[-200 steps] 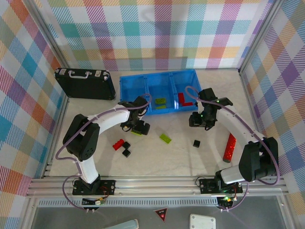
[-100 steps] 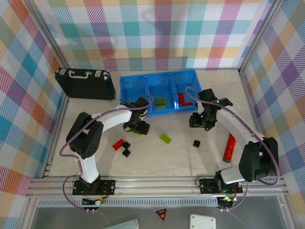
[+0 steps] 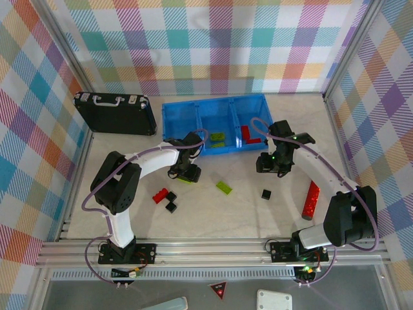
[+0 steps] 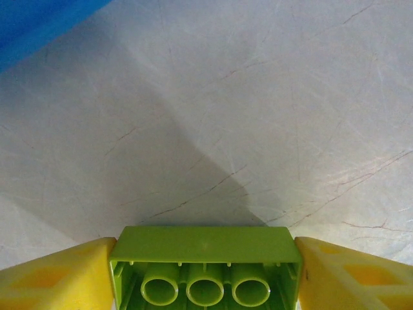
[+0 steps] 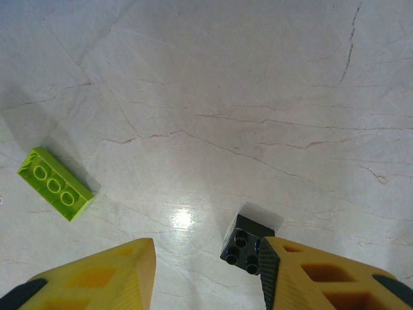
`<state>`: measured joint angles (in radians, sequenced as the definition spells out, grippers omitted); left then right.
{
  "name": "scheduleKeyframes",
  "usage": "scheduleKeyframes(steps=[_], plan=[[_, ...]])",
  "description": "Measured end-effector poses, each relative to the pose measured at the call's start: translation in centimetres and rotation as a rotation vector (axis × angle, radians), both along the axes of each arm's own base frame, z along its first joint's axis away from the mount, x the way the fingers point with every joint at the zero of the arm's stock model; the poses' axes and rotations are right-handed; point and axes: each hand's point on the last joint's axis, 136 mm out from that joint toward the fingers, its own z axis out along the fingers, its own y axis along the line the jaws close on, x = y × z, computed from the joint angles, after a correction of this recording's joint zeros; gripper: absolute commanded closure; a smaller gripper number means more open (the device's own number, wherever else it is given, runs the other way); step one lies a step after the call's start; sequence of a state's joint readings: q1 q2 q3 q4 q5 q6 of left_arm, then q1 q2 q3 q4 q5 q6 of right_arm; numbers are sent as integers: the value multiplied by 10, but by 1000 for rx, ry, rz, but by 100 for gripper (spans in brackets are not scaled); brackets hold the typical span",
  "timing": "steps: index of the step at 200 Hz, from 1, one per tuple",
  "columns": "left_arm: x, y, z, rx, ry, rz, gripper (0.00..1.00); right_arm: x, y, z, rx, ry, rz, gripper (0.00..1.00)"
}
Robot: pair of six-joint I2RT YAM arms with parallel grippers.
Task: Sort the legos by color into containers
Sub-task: Pick up the lego from the center of the table.
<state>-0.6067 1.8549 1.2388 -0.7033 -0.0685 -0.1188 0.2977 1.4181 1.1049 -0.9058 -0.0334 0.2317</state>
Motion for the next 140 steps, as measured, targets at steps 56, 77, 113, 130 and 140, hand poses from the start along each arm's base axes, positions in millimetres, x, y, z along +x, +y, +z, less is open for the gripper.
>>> scheduleKeyframes(steps=[56,77,113,130,140], plan=[[0,0,1,-1,-1,0,34,0,0,0,0,0,0,52],[0,-2,4,1,0,-5,34,0,-1,0,-3,-2,0,52],[9,-21,28,-27,-39,-33,34,-1,-2,5,-4,-17,-2,52],[16,-32,43,-50,-71,-46,34,-1,-2,8,-4,-27,-3,52],[21,-38,53,-63,-89,-51,34,-2,-3,9,-6,-30,-4,52]])
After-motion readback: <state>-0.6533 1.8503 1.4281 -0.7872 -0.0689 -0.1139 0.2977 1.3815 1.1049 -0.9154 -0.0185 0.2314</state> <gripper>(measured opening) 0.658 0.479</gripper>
